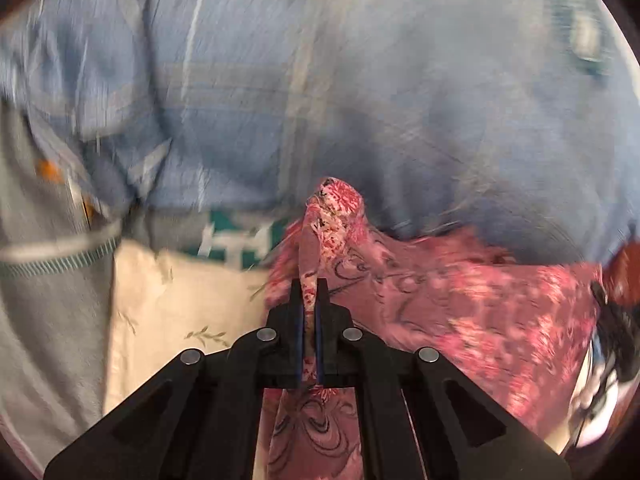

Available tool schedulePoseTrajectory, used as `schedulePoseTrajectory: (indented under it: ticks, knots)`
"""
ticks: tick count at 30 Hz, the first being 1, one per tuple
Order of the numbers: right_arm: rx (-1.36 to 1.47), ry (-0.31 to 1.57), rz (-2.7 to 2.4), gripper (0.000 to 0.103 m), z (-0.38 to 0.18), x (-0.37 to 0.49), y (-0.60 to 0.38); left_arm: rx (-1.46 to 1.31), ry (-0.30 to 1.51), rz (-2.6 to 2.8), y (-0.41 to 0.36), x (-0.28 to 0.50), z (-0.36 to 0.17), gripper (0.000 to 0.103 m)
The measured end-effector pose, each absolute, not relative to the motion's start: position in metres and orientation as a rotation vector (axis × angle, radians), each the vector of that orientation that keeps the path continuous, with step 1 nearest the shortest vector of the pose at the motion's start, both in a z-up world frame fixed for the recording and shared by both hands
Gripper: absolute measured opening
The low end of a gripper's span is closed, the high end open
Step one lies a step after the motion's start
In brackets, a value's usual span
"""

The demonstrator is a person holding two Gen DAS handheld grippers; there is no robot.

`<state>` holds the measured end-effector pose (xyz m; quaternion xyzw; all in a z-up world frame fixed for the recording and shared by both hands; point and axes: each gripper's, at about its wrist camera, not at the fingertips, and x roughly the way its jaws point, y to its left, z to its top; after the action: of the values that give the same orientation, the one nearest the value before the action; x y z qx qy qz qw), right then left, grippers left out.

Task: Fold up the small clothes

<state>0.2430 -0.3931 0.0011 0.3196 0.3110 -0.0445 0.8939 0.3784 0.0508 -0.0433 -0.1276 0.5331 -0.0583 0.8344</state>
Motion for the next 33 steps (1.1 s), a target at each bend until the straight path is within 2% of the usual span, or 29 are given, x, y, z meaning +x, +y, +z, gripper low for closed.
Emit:
schedulePoseTrajectory:
  ticks: [3,6,10,11,13,15,18,20,21,24,26,28,29,33]
  knots:
    - [0.700,0.775,-0.172,0.004,-0.035,0.255,-0.400,-0.289,1.183,-0.100,0.053,0.382,-0.070,0.003]
    - [0.732,0.954,-0.241,0.008,-0.075,0.261,-0.403,-0.273,1.171,-0.115,0.052,0.377,-0.056,0.003]
    - [0.771,0.825,-0.206,0.010,-0.050,0.230,-0.404,-0.264,1.083,-0.162,0.061,0.345,-0.016,0.003]
    - [0.765,0.793,-0.176,0.010,-0.041,0.221,-0.402,-0.266,1.063,-0.190,0.061,0.335,-0.009,0.005]
    - [0.747,0.736,-0.103,0.010,-0.028,0.199,-0.391,-0.265,1.031,-0.246,0.056,0.311,0.000,0.015]
    - [0.737,0.749,-0.046,0.010,-0.031,0.183,-0.378,-0.249,1.049,-0.271,0.041,0.294,-0.007,0.036]
    - [0.652,0.935,-0.093,0.009,-0.058,0.192,-0.360,-0.178,1.196,-0.246,0.016,0.292,-0.047,0.035]
    - [0.631,0.889,-0.125,0.009,-0.053,0.178,-0.356,-0.153,1.158,-0.212,0.019,0.282,-0.042,0.034]
    - [0.654,0.905,-0.134,0.013,-0.048,0.173,-0.355,-0.175,1.164,-0.225,0.022,0.279,-0.036,0.034]
    - [0.671,0.855,-0.087,0.017,-0.022,0.140,-0.348,-0.277,1.147,-0.276,0.040,0.258,-0.015,0.035]
    - [0.645,0.831,-0.062,0.027,-0.008,0.116,-0.334,-0.291,1.116,-0.295,0.051,0.235,-0.003,0.035]
    - [0.682,0.810,-0.026,0.039,-0.006,0.090,-0.330,-0.314,1.111,-0.309,0.053,0.220,-0.001,0.040]
    - [0.712,0.811,-0.011,0.040,-0.010,0.078,-0.326,-0.340,1.116,-0.325,0.055,0.209,-0.003,0.046]
    - [0.776,0.852,-0.018,0.040,-0.033,0.059,-0.316,-0.456,1.179,-0.389,0.060,0.178,-0.026,0.052]
